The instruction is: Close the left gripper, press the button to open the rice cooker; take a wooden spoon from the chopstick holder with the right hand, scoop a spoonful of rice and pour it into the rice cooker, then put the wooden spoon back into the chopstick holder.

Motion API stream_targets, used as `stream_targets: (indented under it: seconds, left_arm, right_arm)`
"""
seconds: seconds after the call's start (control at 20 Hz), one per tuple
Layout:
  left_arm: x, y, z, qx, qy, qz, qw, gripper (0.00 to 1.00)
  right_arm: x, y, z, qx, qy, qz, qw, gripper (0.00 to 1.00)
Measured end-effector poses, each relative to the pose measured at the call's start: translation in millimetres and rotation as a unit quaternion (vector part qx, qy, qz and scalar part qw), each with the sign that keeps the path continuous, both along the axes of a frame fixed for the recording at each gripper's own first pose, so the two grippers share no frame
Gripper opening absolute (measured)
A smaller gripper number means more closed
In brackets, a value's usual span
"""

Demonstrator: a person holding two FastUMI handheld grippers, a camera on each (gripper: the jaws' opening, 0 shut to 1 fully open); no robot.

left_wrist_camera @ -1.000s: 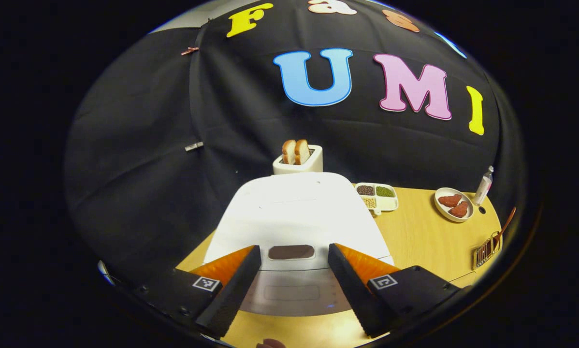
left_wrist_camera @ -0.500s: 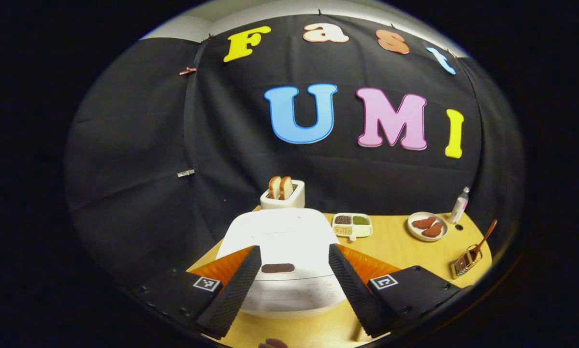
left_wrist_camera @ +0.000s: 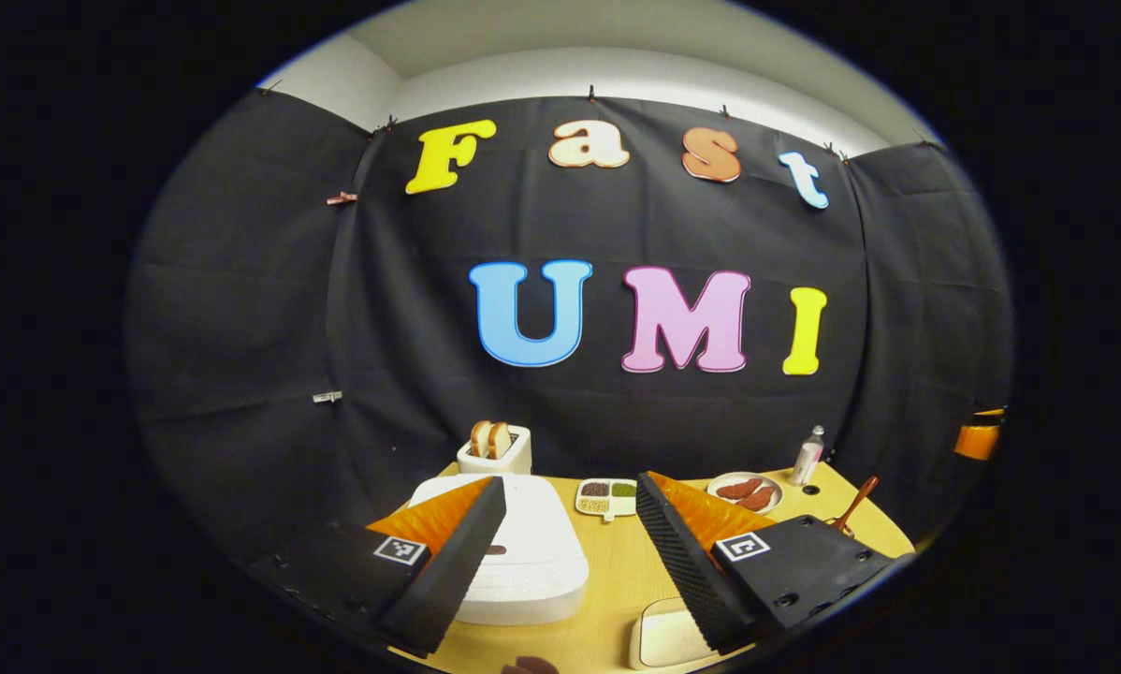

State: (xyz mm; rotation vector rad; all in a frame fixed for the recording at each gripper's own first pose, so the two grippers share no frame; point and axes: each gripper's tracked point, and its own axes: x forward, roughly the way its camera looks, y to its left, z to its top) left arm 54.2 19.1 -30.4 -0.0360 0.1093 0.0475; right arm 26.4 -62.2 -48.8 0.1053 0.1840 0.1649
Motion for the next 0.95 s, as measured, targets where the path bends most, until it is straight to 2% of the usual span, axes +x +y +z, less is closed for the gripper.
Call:
stream_targets:
  seconds: [0.45,0.95]
  left_arm:
    - [-39,-31,28,0.002,-0.044,-0.035,0.998,0.96]
    - [-52,-35,19,-0.012,-0.035,-0.041,0.998,0.96]
  right_arm:
    - [2,-3,40,0.002,-0.057,-0.021,0.998,0.98]
    - [-10,9,65,-0.071,-0.111,-0.02,0.991,0.98]
